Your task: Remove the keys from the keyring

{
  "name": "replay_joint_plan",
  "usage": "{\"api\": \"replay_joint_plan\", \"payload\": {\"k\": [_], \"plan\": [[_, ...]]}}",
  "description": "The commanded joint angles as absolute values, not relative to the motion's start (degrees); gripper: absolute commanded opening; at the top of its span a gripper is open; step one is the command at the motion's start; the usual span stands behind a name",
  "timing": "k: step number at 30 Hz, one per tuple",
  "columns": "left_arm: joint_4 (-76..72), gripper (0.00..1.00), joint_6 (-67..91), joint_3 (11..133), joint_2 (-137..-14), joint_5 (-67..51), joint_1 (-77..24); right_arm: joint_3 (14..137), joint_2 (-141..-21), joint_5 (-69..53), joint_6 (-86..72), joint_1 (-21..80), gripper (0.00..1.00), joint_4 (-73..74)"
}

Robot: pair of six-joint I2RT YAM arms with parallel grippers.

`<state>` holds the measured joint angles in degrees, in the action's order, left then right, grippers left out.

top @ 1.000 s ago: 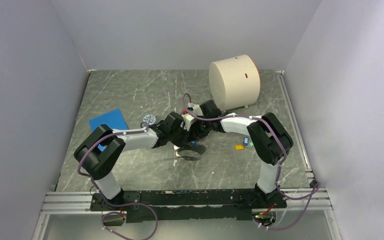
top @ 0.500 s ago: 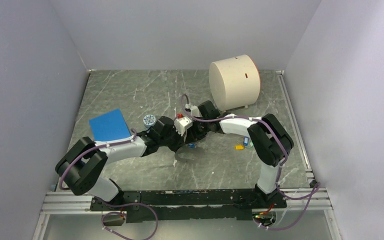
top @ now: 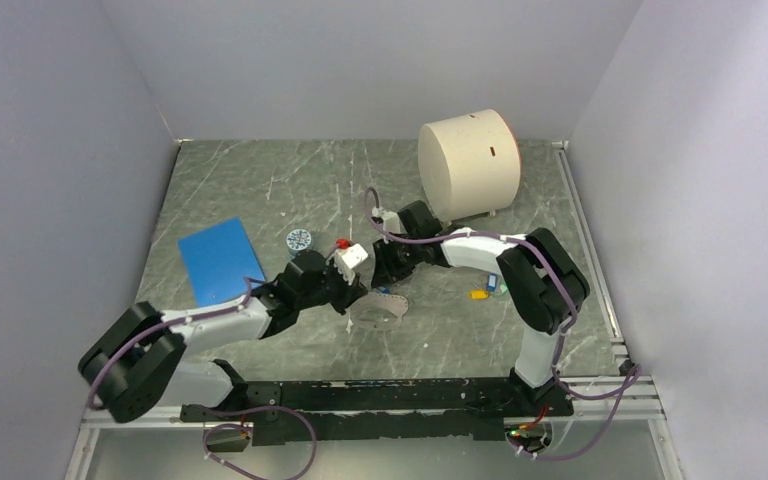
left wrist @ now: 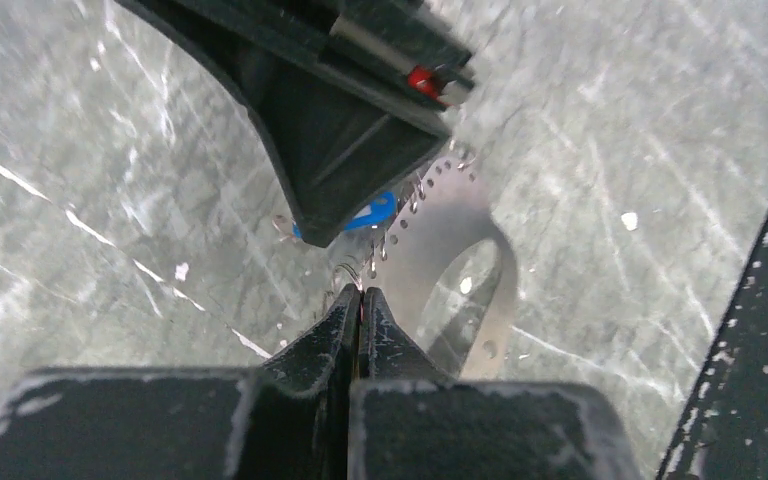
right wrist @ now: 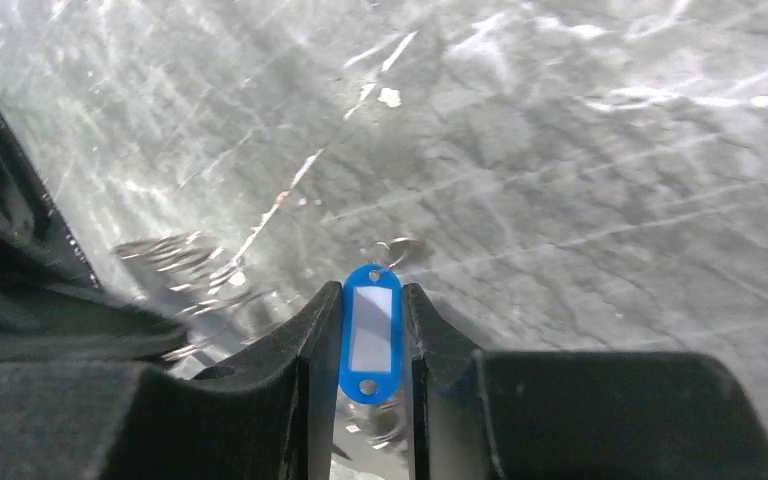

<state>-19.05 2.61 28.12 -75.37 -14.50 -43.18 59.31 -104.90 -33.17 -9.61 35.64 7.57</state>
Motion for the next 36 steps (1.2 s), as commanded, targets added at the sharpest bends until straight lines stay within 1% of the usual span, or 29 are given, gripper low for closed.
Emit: {"api": "replay_joint_plan", "payload": {"k": [1, 6, 11, 16, 21, 28, 33, 36], "plan": [[-28.0, 0.03, 2.0, 25.5, -67.6, -14.2, -43.6, 58.9, -103.1, -29.0, -9.2, 34.7, 0.00, 6.2], [-28.0, 0.03, 2.1, 22.9, -62.8, -12.4, -43.4, 58.8, -102.9, -28.3, -9.6, 34.3, 0.00, 6.1], [-24.4, 0.03, 3.4, 23.2, -62.6, -11.9, -43.4, 55.6, -97.8, -27.1, -9.6, 34.3, 0.00, 2.5], [-20.6, 0.03, 6.5, 23.4, -60.7, -11.7, -43.4, 52.7, -91.5, -21.3, -10.4, 34.3, 0.00, 1.2], [-14.7, 0.03, 10.2, 23.2, -58.1, -8.9, -43.5, 49.2, -83.2, -13.1, -12.7, 34.3, 0.00, 3.3], [-11.7, 0.02, 15.7, 21.8, -56.4, -2.5, -43.4, 42.9, -71.0, 7.5, -17.5, 32.1, 0.00, 10.2], [-12.5, 0.04, 19.7, 20.4, -57.0, -3.6, -43.3, 38.9, -66.1, 17.0, -22.5, 28.4, 0.00, 13.6], [-14.2, 0.08, 21.9, 19.3, -56.4, -4.5, -43.4, 36.6, -64.1, 21.6, -24.6, 27.0, 0.00, 13.9]]}}
